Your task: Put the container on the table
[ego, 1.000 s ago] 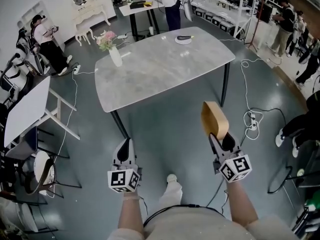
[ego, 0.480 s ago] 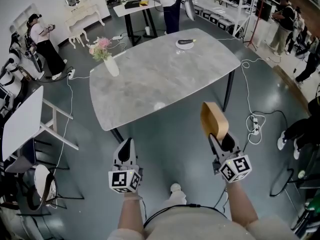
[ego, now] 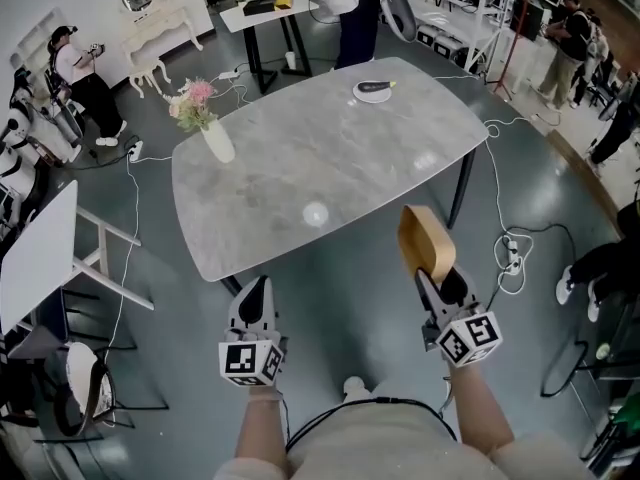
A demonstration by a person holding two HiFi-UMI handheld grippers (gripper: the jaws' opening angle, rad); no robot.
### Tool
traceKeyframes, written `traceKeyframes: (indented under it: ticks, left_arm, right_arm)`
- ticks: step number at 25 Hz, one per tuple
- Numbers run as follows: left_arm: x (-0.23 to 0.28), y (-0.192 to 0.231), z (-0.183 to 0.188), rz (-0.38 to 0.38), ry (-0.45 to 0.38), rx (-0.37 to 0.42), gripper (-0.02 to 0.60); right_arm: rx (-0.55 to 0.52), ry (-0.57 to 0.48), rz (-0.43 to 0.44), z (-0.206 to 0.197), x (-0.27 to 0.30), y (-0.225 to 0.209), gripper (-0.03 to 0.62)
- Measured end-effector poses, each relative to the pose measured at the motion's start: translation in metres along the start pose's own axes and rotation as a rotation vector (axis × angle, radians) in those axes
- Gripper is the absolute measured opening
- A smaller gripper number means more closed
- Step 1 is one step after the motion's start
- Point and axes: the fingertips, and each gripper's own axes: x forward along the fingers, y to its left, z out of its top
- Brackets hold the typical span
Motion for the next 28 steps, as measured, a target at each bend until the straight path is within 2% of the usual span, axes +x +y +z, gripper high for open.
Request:
traceKeyframes:
  ticks: [12, 28]
  left_arm:
    - [0.035, 0.022, -0.002, 0.011, 0.002, -0.008, 0.003]
    - [0.145, 0.062, 0.005, 0.065, 0.011, -0.015, 0.003]
  right_arm:
    - [0.02, -0.006, 0.037, 0.007, 0.052, -0.006, 0.225]
    - [0.058, 0.036, 0.119, 0.012, 0.182, -0.048, 0.225]
